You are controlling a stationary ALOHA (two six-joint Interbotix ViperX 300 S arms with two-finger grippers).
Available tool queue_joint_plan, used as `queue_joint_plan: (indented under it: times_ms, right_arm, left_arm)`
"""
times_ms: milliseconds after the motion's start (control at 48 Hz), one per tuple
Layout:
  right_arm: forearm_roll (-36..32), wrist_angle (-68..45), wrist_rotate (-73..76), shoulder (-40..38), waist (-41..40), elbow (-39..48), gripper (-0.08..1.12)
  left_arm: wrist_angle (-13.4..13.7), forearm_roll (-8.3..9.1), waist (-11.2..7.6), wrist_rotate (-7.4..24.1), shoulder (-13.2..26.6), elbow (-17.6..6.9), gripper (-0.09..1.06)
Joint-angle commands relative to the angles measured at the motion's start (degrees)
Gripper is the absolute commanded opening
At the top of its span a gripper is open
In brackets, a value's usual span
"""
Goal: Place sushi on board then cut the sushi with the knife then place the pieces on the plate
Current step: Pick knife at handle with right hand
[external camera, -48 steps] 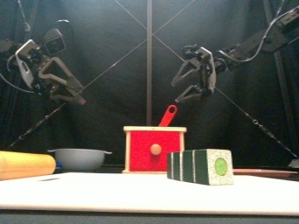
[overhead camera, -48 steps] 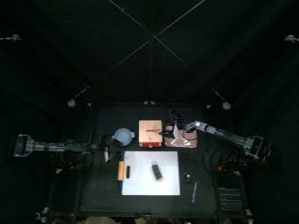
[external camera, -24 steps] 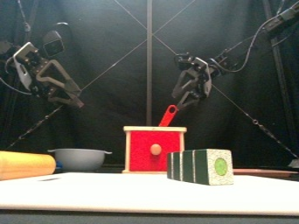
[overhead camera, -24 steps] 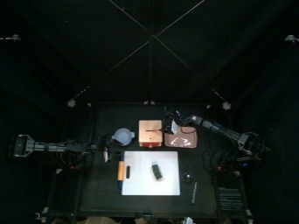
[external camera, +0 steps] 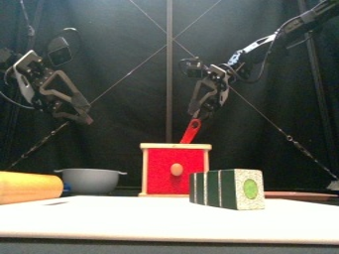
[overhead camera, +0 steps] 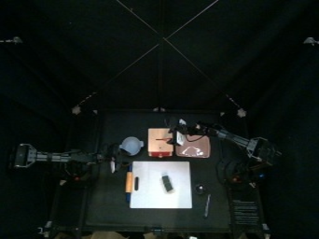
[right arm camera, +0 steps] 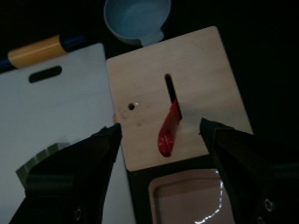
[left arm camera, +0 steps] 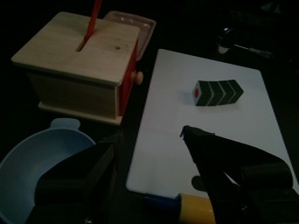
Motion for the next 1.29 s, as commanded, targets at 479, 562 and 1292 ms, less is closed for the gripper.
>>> queue_joint_plan:
  times_ms: [479,562,1292]
  right_arm:
    - [-10.81,-3.34,1.85,2.29,2.11,-6.24,1.00]
    - [-11.16,-4.22,1.93,2.81,2.11,-6.77,1.00]
    - [-7.82,0.97,3.16,0.44,2.11,-3.87,1.00]
  left_arm:
    - [-0.26,-1.23,0.09,0.00,-0.09,-0.26,0.91]
    - [-0.26,-1.23,0.09,0.00,-0.09,-0.26,0.91]
    - [-0.26,-1.23,0.26,0.09,-0.09,0.18,0.91]
